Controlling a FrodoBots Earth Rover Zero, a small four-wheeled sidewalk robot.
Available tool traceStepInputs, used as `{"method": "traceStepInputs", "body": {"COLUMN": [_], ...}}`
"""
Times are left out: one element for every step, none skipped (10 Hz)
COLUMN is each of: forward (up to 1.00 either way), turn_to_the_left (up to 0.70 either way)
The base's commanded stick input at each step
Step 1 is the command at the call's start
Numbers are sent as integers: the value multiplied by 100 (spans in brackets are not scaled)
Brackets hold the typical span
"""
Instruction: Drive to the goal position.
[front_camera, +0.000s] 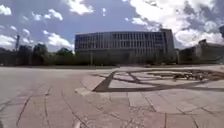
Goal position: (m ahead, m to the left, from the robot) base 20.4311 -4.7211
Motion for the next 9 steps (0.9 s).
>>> {"method": "traceStepInputs", "body": {"forward": [70,70,70,70,70,70,70,70,70], "turn_to_the_left": [2,2,2,2,2,2,2,2,2]}}
